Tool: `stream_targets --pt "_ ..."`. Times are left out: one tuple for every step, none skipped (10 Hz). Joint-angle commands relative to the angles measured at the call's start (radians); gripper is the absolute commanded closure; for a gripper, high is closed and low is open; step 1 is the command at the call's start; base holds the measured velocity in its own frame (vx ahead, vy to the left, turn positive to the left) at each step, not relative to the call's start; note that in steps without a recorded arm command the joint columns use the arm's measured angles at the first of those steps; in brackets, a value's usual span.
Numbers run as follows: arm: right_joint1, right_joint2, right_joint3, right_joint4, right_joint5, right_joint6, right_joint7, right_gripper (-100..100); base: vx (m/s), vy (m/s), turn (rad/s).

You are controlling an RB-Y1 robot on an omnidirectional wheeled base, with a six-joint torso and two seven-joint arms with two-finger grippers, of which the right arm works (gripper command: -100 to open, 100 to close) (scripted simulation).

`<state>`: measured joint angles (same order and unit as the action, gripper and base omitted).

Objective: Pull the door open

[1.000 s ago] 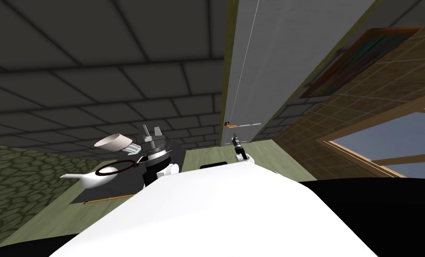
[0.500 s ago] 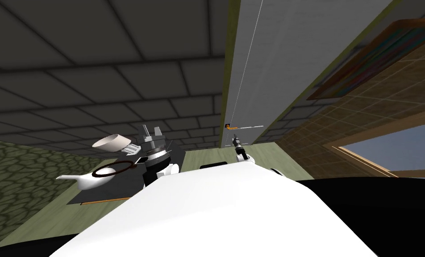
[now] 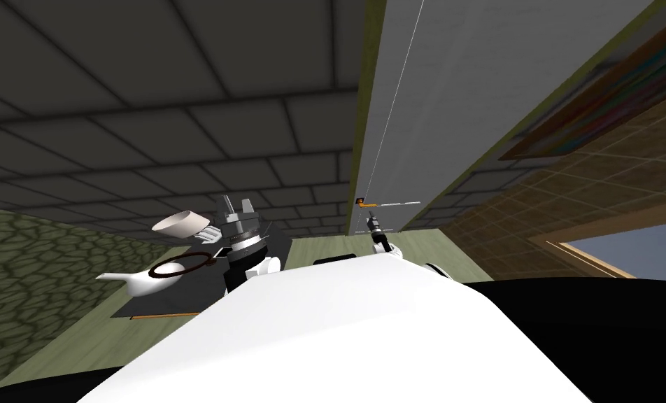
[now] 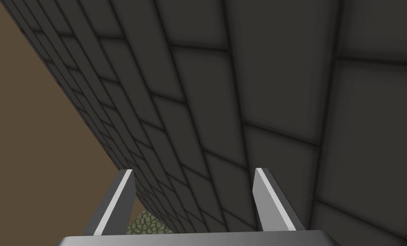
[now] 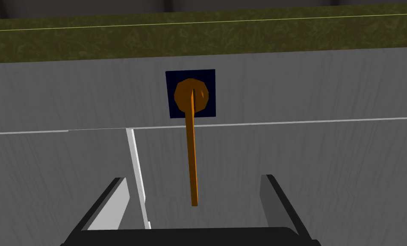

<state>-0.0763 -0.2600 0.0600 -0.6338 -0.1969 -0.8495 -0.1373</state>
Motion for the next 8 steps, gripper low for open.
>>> stream_targets --pt "0.018 -0.017 -0.011 -0.008 -0.008 -0.002 -0.013 -100 0.202 0.042 0.115" --pt "0.026 -0.033 -0.019 0.002 -0.014 -0.014 -0.026 -100 0.169 0.057 0.183" --pt "0.034 -0.048 -0.027 0.012 -0.021 -0.025 -0.04 -100 0.168 0.043 0.164" --pt "0.042 -0.063 -0.034 0.022 -0.027 -0.036 -0.053 -100 0.214 0.041 0.148" --pt "0.048 -0.076 -0.041 0.031 -0.032 -0.046 -0.064 -100 0.223 0.007 0.136" --pt "0.053 -0.085 -0.046 0.037 -0.036 -0.053 -0.072 -100 0.221 0.007 0.124" --pt "0.053 -0.081 -0.043 0.021 -0.034 -0.039 -0.066 -100 0.099 0.005 0.021" --pt "0.053 -0.081 -0.043 0.021 -0.034 -0.039 -0.066 100 -0.014 -0.002 -0.017"
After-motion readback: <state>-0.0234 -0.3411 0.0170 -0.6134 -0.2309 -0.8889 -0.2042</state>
